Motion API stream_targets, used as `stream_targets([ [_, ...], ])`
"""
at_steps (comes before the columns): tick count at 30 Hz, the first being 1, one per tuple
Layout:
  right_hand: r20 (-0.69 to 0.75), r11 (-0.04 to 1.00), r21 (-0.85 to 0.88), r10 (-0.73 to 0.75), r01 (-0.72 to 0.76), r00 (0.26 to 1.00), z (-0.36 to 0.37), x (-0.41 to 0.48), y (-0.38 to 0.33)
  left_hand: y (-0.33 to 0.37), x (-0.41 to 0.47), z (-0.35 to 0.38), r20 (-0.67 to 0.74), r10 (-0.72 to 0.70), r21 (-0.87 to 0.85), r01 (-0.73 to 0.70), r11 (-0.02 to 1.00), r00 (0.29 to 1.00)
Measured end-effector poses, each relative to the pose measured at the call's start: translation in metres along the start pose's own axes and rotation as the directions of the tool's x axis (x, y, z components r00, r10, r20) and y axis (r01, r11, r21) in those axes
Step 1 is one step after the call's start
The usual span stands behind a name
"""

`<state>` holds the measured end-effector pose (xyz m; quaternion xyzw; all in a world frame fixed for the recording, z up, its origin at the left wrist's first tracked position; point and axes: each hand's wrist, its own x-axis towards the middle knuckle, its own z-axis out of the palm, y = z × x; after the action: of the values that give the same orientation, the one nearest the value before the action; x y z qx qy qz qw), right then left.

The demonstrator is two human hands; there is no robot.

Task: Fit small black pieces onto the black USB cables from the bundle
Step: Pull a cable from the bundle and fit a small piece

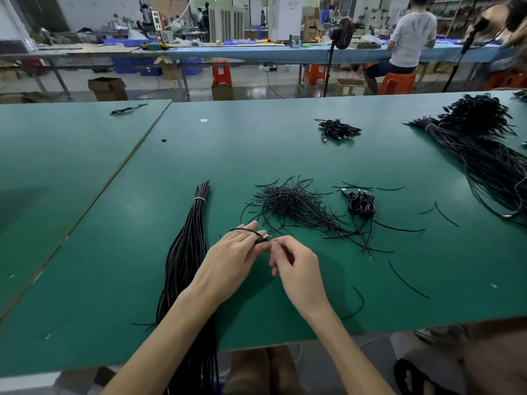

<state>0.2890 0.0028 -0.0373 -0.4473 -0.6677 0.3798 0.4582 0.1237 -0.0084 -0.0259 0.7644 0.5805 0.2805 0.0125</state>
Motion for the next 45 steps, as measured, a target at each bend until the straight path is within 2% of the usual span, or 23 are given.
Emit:
stream_targets([
  [2, 0.018, 0.994, 0.104, -0.019, 0.017, 1.0, -0.004, 0.0, -0.001, -0.002, 0.001, 0.003, 0.036, -0.017, -0.052, 0.019, 0.998, 0.999],
  [5, 0.05, 0.985, 0.171, -0.038, 0.029, 0.998, -0.006, -0.001, -0.002, -0.006, -0.001, 0.004, 0.116, -0.087, -0.2, 0.109, 0.974, 0.99],
  [9, 0.081, 0.989, 0.13, -0.08, 0.069, 0.994, -0.002, -0.002, -0.004, -0.012, -0.005, 0.002, 0.128, -0.1, -0.389, 0.143, 0.91, 0.987],
  [13, 0.092, 0.991, 0.09, -0.11, 0.101, 0.99, -0.002, -0.003, -0.004, -0.013, -0.004, -0.001, 0.195, -0.108, -0.454, 0.187, 0.871, 0.975],
  [17, 0.068, 0.994, 0.068, -0.094, 0.089, 0.993, -0.001, -0.002, -0.001, -0.011, -0.003, -0.004, 0.174, -0.123, -0.5, 0.195, 0.844, 0.977],
  [19, 0.114, 0.996, 0.039, -0.087, 0.083, 0.99, 0.002, -0.004, 0.001, -0.011, -0.003, -0.004, 0.157, -0.148, -0.556, 0.211, 0.804, 0.977],
  [21, 0.22, 0.996, -0.009, -0.088, 0.092, 0.972, 0.006, -0.006, 0.001, -0.013, -0.001, -0.004, 0.134, -0.187, -0.634, 0.229, 0.738, 0.973],
  [23, 0.296, 0.992, -0.05, -0.094, 0.114, 0.95, 0.01, -0.007, -0.001, -0.017, 0.0, -0.005, 0.14, -0.228, -0.751, 0.253, 0.609, 0.964],
  [27, 0.307, 0.996, -0.03, -0.066, 0.079, 0.949, 0.009, -0.007, -0.002, -0.02, -0.001, -0.012, 0.216, -0.287, -0.945, 0.274, 0.18, 0.933],
  [33, 0.336, 0.997, -0.055, -0.039, 0.061, 0.941, 0.008, -0.009, -0.006, -0.022, 0.003, -0.026, 0.286, -0.398, -0.953, 0.217, -0.21, 0.872],
  [35, 0.332, 0.988, -0.108, -0.068, 0.109, 0.941, 0.007, -0.009, -0.008, -0.026, 0.001, -0.033, 0.336, -0.328, -0.912, 0.217, -0.349, 0.883],
  [36, 0.313, 0.971, -0.177, -0.098, 0.159, 0.945, 0.008, -0.009, -0.008, -0.027, -0.001, -0.035, 0.352, -0.274, -0.897, 0.239, -0.373, 0.895],
  [37, 0.279, 0.928, -0.296, -0.142, 0.226, 0.95, 0.008, -0.009, -0.009, -0.027, -0.001, -0.035, 0.358, -0.245, -0.902, 0.266, -0.339, 0.901],
  [38, 0.242, 0.854, -0.439, -0.187, 0.279, 0.952, 0.009, -0.009, -0.009, -0.024, -0.002, -0.033, 0.354, -0.256, -0.925, 0.295, -0.241, 0.9],
  [40, 0.184, 0.729, -0.625, -0.209, 0.278, 0.96, 0.011, -0.009, -0.01, -0.015, -0.003, -0.026, 0.296, -0.322, -0.932, 0.346, 0.11, 0.9],
  [42, 0.167, 0.714, -0.665, -0.145, 0.22, 0.975, 0.01, -0.008, -0.011, -0.004, -0.005, -0.017, 0.21, -0.304, -0.843, 0.33, 0.424, 0.929],
  [45, 0.129, 0.751, -0.639, -0.113, 0.17, 0.985, 0.009, -0.007, -0.014, 0.003, -0.009, -0.007, 0.107, -0.188, -0.65, 0.211, 0.73, 0.976],
])
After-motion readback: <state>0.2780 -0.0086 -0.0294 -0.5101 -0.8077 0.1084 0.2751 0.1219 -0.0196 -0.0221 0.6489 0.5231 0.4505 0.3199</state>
